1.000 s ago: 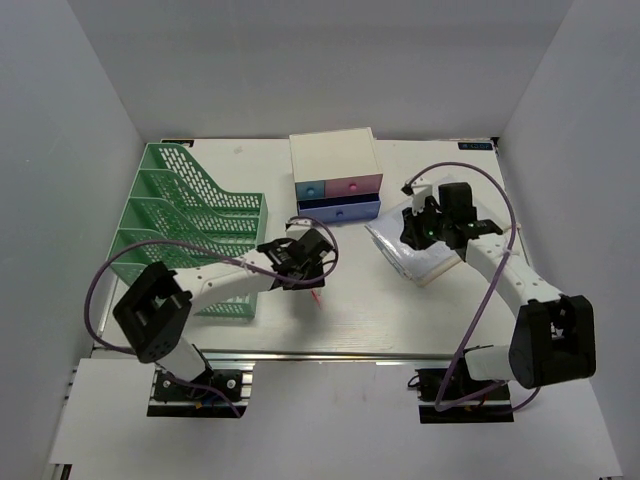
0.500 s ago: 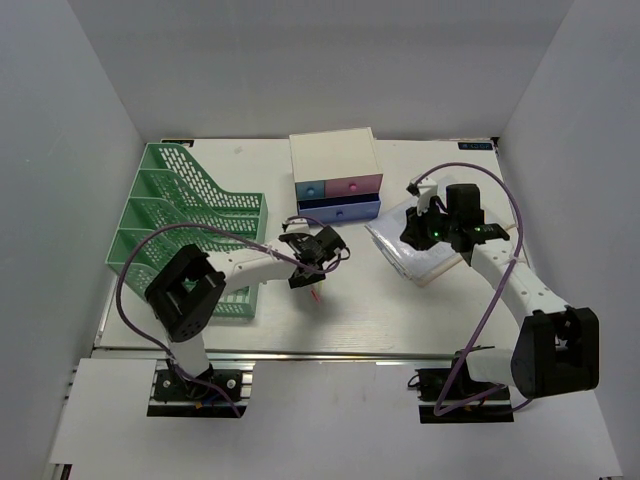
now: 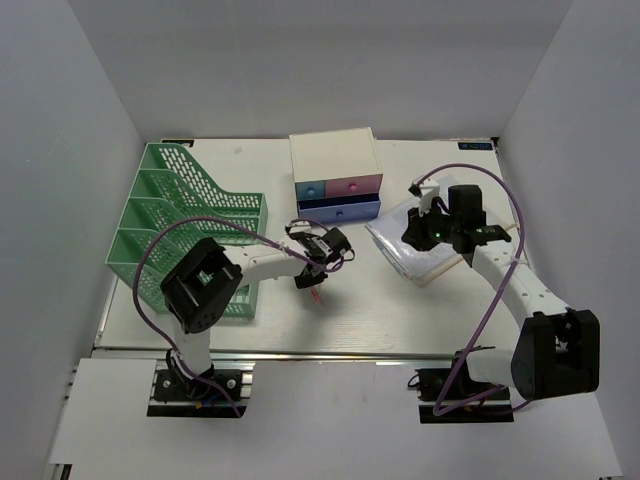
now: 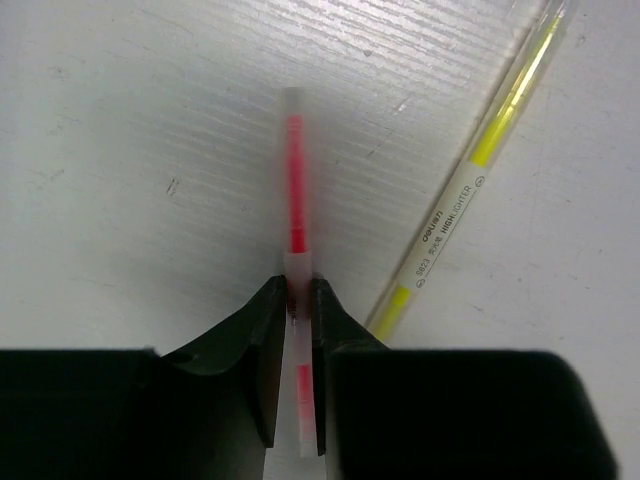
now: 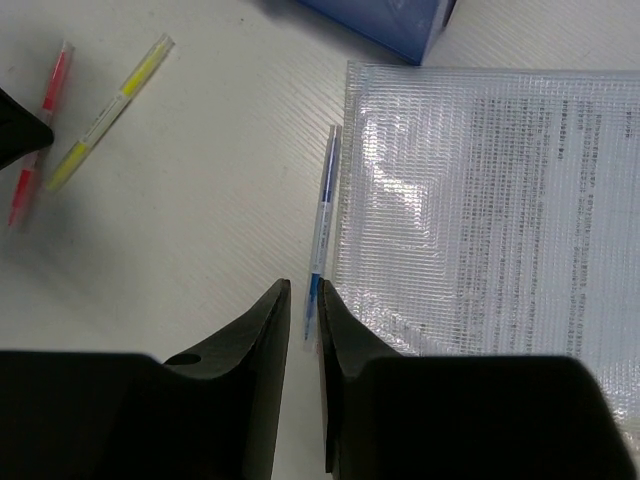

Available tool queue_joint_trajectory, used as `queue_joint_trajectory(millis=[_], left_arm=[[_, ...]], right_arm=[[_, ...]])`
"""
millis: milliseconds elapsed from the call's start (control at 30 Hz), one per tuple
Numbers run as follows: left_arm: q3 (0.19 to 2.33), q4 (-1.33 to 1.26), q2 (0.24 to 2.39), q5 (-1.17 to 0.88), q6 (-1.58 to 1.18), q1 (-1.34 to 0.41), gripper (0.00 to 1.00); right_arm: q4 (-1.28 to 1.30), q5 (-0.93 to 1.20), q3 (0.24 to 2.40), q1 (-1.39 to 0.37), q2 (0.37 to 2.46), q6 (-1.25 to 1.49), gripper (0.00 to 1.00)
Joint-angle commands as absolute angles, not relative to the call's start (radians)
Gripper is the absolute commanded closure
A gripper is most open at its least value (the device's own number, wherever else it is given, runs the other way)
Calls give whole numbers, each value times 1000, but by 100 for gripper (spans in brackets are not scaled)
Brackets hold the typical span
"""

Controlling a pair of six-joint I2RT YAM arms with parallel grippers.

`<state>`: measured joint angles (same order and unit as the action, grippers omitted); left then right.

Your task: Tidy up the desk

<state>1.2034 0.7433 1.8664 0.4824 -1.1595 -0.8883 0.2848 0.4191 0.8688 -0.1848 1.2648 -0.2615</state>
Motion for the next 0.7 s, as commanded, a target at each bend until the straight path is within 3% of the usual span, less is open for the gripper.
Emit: queue_joint_trajectory(millis=[0,300,433,667], left_arm=[[1172,749,1841,479,-1178,-879,75],[1158,782,1727,561,-1160,-870,84],[1178,703,1620,560,-915,-890,100],[1117,471,1503,318,-167,-871,100]], right_arm=[[253,430,859,-179,1235,-265,77],[253,443,853,-169,1221,-272,74],[255,449,854,-166,1223,-273,73],[253,453,851,-164,1218,-278,73]])
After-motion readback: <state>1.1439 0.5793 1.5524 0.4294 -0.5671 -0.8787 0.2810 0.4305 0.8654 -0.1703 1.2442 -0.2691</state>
